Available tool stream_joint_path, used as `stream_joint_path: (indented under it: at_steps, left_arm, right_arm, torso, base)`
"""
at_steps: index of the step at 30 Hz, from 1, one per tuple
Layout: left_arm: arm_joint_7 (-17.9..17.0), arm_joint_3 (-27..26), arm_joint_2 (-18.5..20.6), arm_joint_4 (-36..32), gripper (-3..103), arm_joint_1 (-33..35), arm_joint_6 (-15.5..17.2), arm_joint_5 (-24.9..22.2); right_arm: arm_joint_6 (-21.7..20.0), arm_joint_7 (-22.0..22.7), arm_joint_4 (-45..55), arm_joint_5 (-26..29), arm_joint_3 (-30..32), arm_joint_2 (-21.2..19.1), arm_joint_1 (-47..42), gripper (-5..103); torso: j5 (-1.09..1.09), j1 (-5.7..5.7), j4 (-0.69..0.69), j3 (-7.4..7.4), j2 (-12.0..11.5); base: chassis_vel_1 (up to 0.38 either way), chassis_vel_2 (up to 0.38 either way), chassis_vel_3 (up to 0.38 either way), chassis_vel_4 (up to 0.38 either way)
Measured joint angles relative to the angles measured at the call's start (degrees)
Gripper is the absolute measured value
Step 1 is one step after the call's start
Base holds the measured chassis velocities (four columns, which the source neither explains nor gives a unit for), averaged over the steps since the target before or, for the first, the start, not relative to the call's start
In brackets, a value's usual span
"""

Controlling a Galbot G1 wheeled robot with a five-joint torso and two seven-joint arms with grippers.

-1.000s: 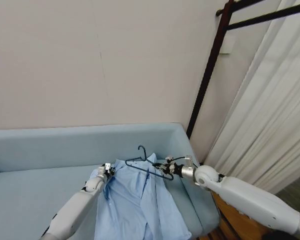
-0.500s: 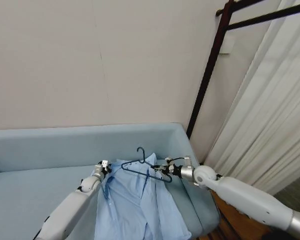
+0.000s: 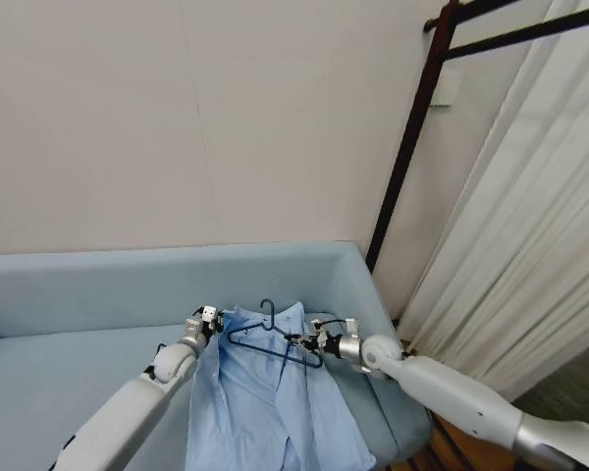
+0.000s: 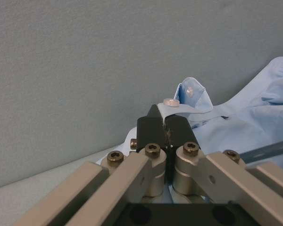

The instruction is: Pick up the clothes from the sofa and hang them on the clothes hanger.

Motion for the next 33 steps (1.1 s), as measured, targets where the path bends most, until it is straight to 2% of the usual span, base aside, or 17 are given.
stream_joint_path:
  at_steps: [3, 6, 7, 11, 18, 22, 29, 33]
  left_arm:
    - [-0.3, 0.9, 0.2, -0.7, 0, -0.1, 0.1, 0.0]
    - [-0.6, 1.6, 0.4, -1.3, 0, -0.2, 0.1, -0.1]
    - [-0.6, 1.6, 0.4, -1.3, 0, -0.2, 0.1, -0.1]
    - [-0.7, 2.4, 0.4, -1.9, 0, -0.4, 0.1, -0.2]
    - [-0.7, 2.5, 0.0, -2.1, 0, -0.3, 0.2, -0.3]
    - [-0.8, 2.6, -0.1, -2.2, 0, -0.1, 0.3, -0.4]
    - [-1.0, 2.8, -0.2, -2.7, 0, 0.0, 0.6, -0.4]
    - [-1.4, 3.1, -0.3, -3.0, 0, -0.1, 0.8, -0.5]
  right_arm:
    - [0.9, -1.0, -5.0, -4.2, -0.1, 4.2, 0.4, 8]
    - [1.6, -1.1, -7.1, -6.5, -0.1, 6.1, 0.9, 8]
    - [1.6, -1.1, -7.1, -6.5, -0.1, 6.1, 0.9, 8]
    - [4.2, -0.4, -10.0, -13.3, 0.0, 8.5, 1.6, 8]
    - [8.2, 1.5, -12.0, -21.0, -0.6, 10.2, 1.9, 8]
    - [8.2, 0.4, -12.2, -20.3, -1.0, 10.3, 2.2, 8]
    - [3.8, -5.2, -9.7, -11.7, -1.0, 8.9, 2.8, 8]
    - [3.4, -6.3, -12.6, -12.6, -1.0, 10.4, 3.3, 8]
  torso:
    - [0.01, 0.0, -0.01, 0.0, 0.0]
    - [0.01, 0.0, 0.0, 0.01, 0.0]
    - [0.01, 0.0, 0.0, 0.01, 0.0]
    - [0.01, 0.0, -0.02, 0.0, 0.0]
    - [0.01, 0.0, -0.01, 0.0, 0.0]
    - [0.01, 0.0, -0.01, 0.01, 0.0]
    - [0.01, 0.0, -0.02, 0.0, 0.0]
    - [0.02, 0.0, -0.01, 0.0, 0.0]
  base:
    - [0.0, 0.0, 0.0, 0.0]
    - [0.0, 0.0, 0.0, 0.0]
    - [0.0, 0.0, 0.0, 0.0]
    - [0.0, 0.0, 0.0, 0.0]
    - [0.0, 0.0, 0.0, 0.0]
    - [0.0, 0.0, 0.0, 0.0]
    - [0.0, 0.0, 0.0, 0.0]
    - [0.0, 0.0, 0.0, 0.0]
